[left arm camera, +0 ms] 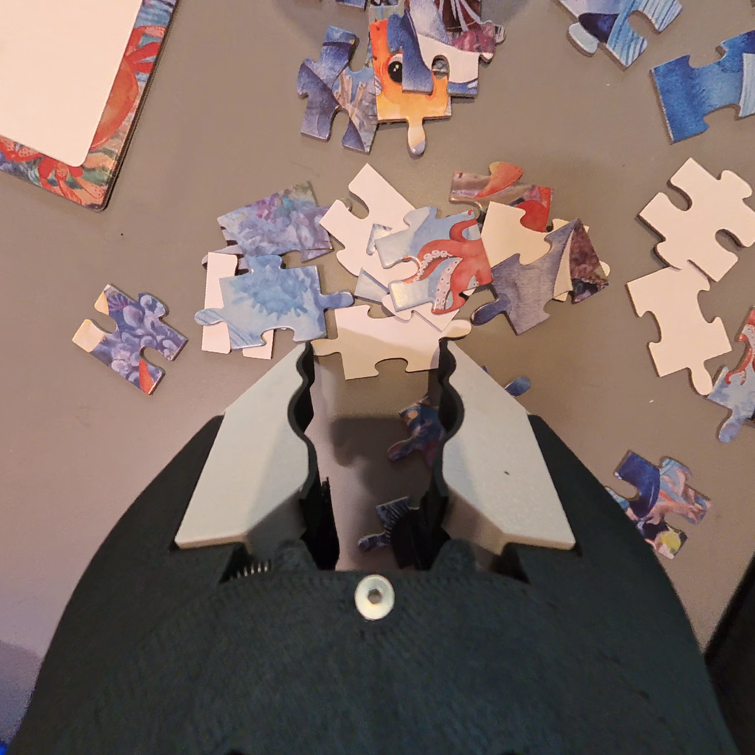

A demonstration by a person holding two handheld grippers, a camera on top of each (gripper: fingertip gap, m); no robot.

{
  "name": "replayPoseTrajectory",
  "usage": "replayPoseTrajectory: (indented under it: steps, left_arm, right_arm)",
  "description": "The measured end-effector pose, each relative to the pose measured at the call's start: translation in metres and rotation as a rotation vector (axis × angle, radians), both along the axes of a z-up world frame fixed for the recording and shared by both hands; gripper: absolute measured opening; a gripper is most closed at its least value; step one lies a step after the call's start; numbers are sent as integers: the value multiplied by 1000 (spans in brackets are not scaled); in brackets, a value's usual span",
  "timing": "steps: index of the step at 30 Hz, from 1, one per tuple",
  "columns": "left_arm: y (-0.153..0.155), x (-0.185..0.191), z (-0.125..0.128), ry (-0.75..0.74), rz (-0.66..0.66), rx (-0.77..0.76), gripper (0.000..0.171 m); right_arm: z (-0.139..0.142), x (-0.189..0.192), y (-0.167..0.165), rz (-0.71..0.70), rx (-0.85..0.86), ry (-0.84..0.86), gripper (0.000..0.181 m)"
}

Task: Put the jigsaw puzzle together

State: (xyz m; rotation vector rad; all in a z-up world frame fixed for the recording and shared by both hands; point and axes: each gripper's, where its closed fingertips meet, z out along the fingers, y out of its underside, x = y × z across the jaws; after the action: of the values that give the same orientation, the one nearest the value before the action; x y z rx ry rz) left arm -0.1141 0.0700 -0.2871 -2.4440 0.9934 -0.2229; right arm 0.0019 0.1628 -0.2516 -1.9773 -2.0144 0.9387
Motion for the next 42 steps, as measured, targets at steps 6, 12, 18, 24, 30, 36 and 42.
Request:
replayPoseTrajectory:
  steps: [6,12,18,24,30,36,42]
  left_arm:
    - [-4,-4,1,-34,30,0,46]
    - [-10,9,17,-199,23,-20,45]
    - [-23,36,74,-702,-33,-111,45]
    - [-31,52,98,-906,-103,-180,45]
    - [-9,43,105,-769,-80,-32,76]
    - [27,4,72,-343,-19,59,68]
    - [49,-31,25,12,-34,-12,77]
  right_arm:
    - [21,-15,-8,53,76,112,24]
    - [51,-39,-43,191,165,289,31]
    - [64,-58,-100,449,390,445,37]
    - [62,-69,-120,520,527,464,5]
    - [75,-52,-97,405,288,442,0]
    - [42,-15,-28,154,71,207,0]
    - [-2,21,-16,89,-112,-37,9]
